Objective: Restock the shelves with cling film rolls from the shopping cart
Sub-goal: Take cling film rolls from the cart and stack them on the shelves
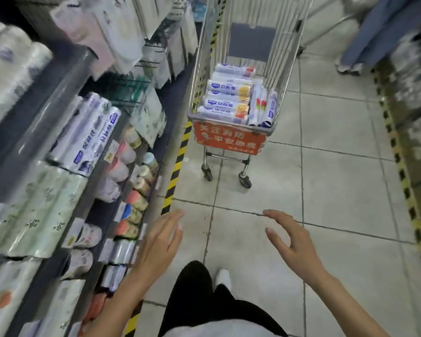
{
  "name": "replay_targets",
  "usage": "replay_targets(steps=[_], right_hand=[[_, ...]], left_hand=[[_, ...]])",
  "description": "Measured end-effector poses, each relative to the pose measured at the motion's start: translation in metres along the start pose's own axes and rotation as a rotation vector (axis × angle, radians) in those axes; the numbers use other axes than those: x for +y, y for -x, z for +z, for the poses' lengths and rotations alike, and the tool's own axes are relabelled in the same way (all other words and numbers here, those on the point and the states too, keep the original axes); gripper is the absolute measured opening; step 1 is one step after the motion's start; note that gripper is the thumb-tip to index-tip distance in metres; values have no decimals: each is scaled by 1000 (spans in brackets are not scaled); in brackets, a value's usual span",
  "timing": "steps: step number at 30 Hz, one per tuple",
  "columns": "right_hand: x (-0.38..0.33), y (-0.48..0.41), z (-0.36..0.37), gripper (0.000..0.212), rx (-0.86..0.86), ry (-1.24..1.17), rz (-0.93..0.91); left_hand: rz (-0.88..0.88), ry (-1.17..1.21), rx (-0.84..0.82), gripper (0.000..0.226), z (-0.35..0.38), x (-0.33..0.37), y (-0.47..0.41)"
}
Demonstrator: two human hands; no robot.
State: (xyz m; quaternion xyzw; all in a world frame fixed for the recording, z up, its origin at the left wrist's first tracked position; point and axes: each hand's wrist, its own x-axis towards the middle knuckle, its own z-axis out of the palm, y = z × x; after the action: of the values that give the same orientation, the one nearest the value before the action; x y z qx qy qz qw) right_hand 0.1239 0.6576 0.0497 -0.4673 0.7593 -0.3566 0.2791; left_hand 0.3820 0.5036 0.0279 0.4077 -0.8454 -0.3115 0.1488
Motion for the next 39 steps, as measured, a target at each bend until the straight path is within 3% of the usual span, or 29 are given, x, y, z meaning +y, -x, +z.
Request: replay_targets(steps=[5,14,21,25,28,31,36,39], right_hand=[[14,-90,-37,31,82,-12,3],[41,-294,-69,27,153,11,41],[55,-478,-88,32,98,51,78],[81,-605,-78,38,5,136,33],[105,-701,-59,37,-68,223,68],[131,-779,-32,45,-159,305,155],[167,-835,0,60,-292,551,160],[171,-839,2,51,-303,658,120]], left_hand=[[102,-37,-32,57,-2,19,-104],[277,-121,0,37,12,0,-343],[312,-348,-301,45,63,-38,-485],[267,-400,-505,63,97,-62,-519],[330,-407,-528,69,113,-77,-519],[286,-395,-489,78,121,-87,-520],[271,-441,-476,80,133,-104,-523],[207,-403,-498,72,124,-97,-526]])
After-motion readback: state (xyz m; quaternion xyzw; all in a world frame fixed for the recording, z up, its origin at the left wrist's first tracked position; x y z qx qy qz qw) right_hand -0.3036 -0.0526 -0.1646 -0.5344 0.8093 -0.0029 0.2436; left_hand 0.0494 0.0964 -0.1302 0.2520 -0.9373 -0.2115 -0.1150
